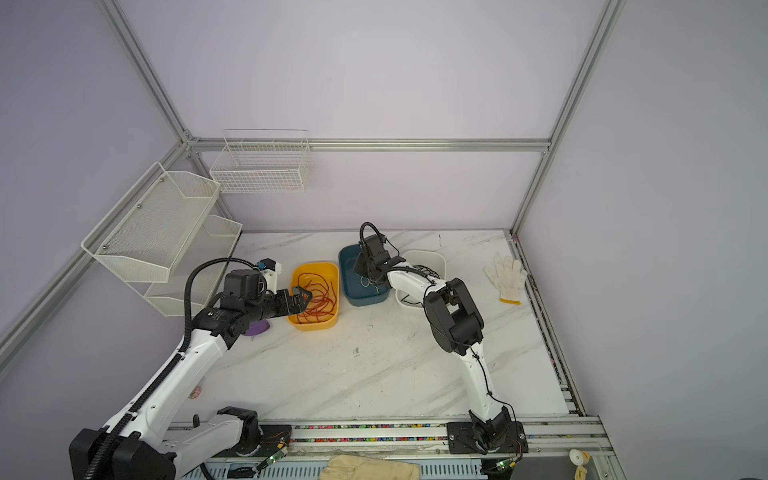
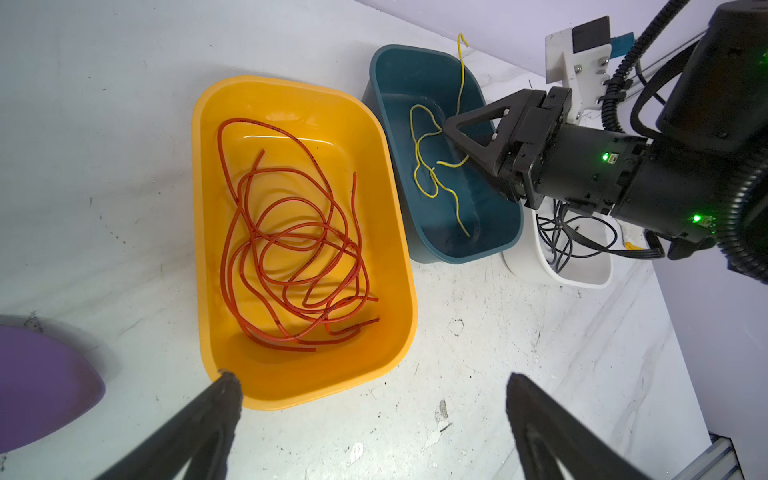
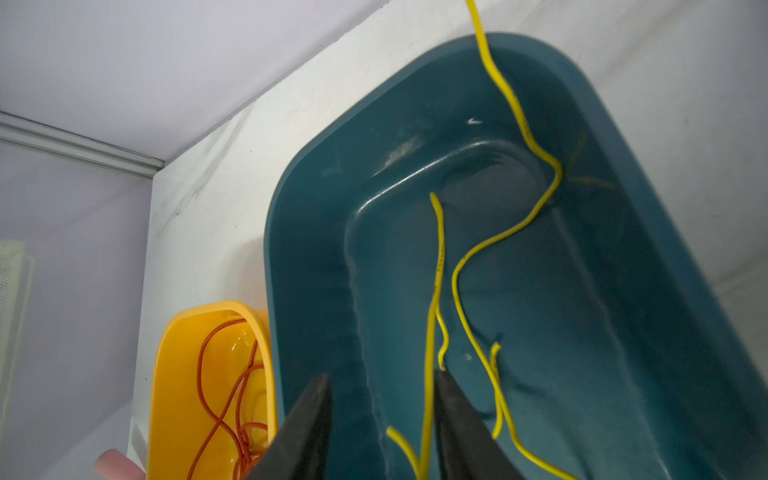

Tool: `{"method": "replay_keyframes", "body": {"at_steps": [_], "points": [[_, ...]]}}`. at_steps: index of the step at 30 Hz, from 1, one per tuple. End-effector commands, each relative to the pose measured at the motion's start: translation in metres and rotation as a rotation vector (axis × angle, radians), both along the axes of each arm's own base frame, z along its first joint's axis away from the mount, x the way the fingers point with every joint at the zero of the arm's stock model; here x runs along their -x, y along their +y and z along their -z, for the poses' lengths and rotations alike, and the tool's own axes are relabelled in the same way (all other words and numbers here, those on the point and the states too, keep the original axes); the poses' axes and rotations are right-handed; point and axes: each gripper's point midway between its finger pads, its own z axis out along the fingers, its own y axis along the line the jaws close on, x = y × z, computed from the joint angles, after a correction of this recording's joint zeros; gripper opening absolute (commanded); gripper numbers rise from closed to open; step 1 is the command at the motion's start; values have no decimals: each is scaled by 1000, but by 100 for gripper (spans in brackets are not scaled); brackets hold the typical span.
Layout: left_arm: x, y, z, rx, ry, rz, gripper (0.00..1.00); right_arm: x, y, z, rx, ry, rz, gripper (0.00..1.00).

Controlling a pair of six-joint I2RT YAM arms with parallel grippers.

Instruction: Untangle the cables

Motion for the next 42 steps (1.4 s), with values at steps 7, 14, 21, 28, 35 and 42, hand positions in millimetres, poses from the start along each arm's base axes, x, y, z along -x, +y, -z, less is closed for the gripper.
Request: {"method": "replay_keyframes", "body": {"at_steps": [7, 14, 21, 28, 35, 42], "points": [[-4, 3, -10, -5, -38, -9, 100, 31, -35, -130, 16, -221, -23, 68], [-9, 22, -11, -68, -96, -96, 100, 82, -106, -199, 91, -430, 58, 98], [-15, 59, -15, -216, -174, -253, 100, 135, -222, -228, 311, -678, 359, 98], [-15, 87, 1, -313, -183, -388, 100, 146, -302, -192, 321, -652, 556, 98], [-17, 108, 4, -406, -392, -471, 100, 143, -357, -154, 518, -705, 686, 98], [-25, 130, 45, -572, -359, -503, 100, 123, -375, -102, 571, -721, 695, 97]]}}
